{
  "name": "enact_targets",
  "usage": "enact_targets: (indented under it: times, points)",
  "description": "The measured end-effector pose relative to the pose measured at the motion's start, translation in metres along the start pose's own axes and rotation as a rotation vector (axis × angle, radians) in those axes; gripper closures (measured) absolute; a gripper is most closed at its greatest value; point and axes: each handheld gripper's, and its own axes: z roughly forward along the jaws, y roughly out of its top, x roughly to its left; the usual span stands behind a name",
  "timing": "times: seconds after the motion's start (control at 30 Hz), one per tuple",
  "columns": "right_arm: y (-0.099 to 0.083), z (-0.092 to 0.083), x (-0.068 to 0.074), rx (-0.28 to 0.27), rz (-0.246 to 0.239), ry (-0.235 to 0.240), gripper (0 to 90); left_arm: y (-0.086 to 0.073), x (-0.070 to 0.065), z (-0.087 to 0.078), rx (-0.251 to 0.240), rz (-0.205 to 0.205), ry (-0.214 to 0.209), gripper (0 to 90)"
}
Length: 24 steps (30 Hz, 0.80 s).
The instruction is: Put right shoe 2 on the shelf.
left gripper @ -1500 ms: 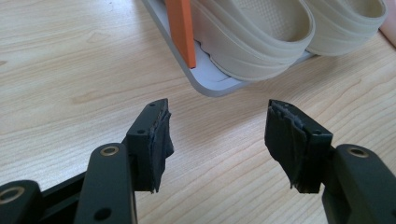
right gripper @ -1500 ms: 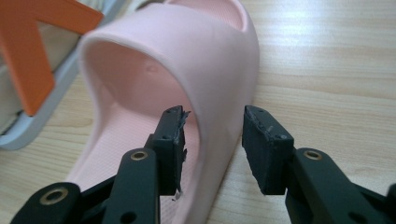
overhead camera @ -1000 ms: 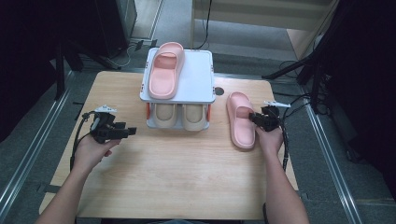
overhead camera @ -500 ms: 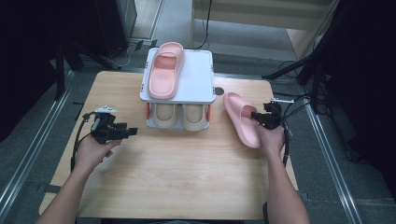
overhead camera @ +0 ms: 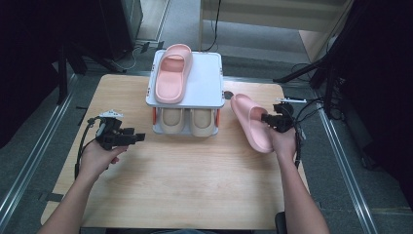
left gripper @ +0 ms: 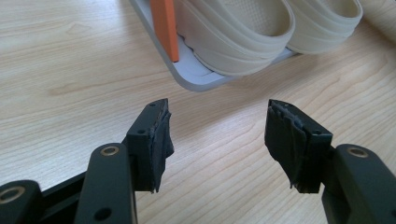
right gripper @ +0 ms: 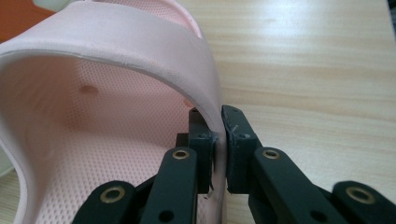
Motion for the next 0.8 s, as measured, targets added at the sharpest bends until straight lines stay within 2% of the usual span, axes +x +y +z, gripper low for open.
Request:
enact_targets:
  times: [0.13, 0.27, 0.47, 0.57, 0.8]
  points:
    - [0.009, -0.006, 0.002, 0.001, 0.0, 0.015, 84.3, 0.001, 0.0, 0.0, 0.002, 0.003, -0.005, 40.7]
    - [0.021, -0.012, 0.009, 0.002, -0.023, 0.005, 84.3, 0.001, 0.0, 0.0, 0.002, 0.004, -0.007, 40.8]
    - [0.045, -0.021, 0.019, -0.011, -0.017, 0.04, 84.3, 0.001, 0.0, -0.002, 0.006, 0.004, -0.014, 40.8]
    - [0.057, -0.023, 0.023, -0.007, -0.026, 0.039, 84.2, 0.001, -0.003, -0.003, 0.004, 0.023, -0.009, 40.9]
    - [0.082, -0.035, 0.033, -0.028, -0.037, 0.031, 84.2, 0.001, -0.003, -0.004, -0.002, 0.021, -0.015, 40.8]
